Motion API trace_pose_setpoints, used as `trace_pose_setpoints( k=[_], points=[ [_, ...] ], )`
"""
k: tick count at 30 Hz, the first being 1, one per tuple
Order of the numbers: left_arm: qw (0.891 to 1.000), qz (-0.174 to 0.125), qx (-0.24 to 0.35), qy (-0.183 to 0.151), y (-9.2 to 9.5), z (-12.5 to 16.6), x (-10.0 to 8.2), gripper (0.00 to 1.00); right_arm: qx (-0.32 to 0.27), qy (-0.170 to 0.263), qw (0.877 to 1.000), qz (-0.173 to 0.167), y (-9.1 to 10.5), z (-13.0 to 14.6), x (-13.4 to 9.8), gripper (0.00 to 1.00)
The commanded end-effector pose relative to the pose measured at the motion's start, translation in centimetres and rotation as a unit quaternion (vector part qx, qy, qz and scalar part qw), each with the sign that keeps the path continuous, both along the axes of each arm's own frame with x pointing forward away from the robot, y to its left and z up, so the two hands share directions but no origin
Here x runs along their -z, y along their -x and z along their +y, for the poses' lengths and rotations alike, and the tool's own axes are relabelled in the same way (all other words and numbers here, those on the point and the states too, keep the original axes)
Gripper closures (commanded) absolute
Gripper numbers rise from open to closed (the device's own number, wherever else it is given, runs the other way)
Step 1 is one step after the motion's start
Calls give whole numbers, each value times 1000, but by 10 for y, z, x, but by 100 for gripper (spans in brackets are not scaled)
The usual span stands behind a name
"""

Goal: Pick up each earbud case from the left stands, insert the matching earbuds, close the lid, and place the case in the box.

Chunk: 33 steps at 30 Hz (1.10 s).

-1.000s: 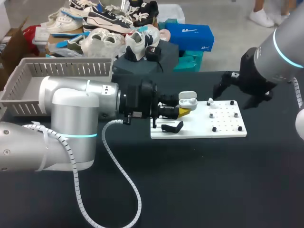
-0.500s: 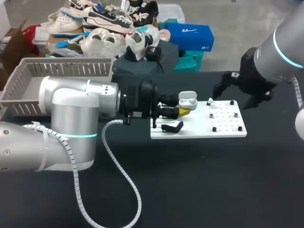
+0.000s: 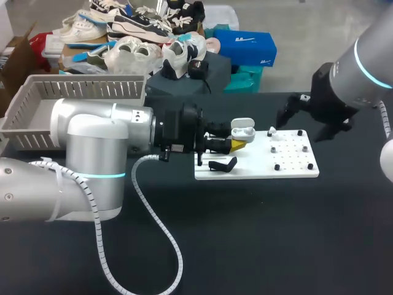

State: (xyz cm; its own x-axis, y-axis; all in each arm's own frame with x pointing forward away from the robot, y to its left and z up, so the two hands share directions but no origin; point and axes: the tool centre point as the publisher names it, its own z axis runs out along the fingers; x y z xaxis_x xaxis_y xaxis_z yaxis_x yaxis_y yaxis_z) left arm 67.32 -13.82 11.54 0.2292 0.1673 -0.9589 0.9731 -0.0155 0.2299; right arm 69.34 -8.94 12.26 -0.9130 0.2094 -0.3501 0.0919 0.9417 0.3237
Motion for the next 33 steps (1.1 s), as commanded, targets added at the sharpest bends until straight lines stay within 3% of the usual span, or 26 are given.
trace_pose_setpoints(
  k=[1, 15, 33],
  points=[
    [1000, 0, 1, -1, -1, 0, 0, 100, 4, -1, 1000, -6, -14, -1, 11, 0],
    [1000, 0, 1, -1, -1, 0, 0, 100, -16, 3, 1000, -1, -59, 11, 43, 0],
    [1000, 0, 1, -1, -1, 0, 0, 100, -25, -9, 999, 27, -90, 22, 71, 0]
  ],
)
